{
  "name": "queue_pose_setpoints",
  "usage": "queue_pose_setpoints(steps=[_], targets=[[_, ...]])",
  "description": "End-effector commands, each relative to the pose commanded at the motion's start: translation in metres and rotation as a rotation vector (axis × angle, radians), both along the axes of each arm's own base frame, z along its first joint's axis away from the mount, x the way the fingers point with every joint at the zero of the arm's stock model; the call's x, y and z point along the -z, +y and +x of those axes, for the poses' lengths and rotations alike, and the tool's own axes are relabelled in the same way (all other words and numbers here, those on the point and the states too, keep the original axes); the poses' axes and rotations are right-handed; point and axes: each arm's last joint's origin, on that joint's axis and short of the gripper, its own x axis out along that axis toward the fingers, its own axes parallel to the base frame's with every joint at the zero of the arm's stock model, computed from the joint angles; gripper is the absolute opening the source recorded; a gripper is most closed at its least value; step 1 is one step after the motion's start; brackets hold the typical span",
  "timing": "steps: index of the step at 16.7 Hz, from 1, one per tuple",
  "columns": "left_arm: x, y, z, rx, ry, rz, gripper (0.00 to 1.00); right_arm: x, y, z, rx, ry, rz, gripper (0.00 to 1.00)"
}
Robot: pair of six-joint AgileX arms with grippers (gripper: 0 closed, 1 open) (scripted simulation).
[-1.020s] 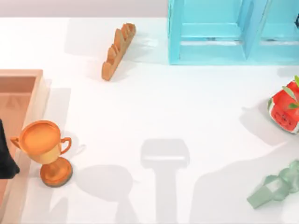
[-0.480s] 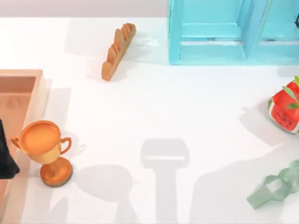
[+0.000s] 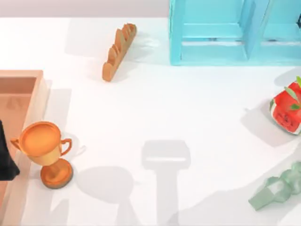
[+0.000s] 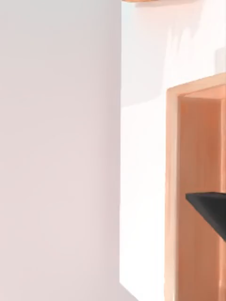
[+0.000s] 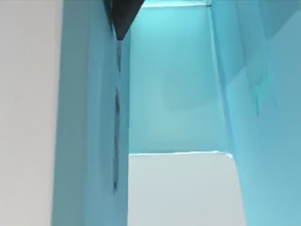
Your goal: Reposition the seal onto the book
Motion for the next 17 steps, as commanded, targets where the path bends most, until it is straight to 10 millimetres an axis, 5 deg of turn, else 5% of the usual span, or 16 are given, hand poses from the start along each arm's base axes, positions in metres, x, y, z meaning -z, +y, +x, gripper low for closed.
queue_pose_setpoints(steps=[5, 8, 12, 17], targets=[[0.000, 0.000, 0.000, 0.000, 0.000, 0.000, 1.00, -0.100, 0.000, -0.062, -0.002, -0.066, -0.031, 0.00], [0.000, 0.000, 0.000, 0.000, 0.000, 0.000, 1.00, -0.142, 0.008, -0.109, -0.002, -0.098, -0.048, 0.00], [0.000, 0.000, 0.000, 0.000, 0.000, 0.000, 1.00, -0.155, 0.016, -0.156, -0.001, -0.070, -0.033, 0.00], [0.000, 0.000, 0.000, 0.000, 0.000, 0.000, 1.00, -0.151, 0.017, -0.167, 0.000, -0.046, -0.019, 0.00]])
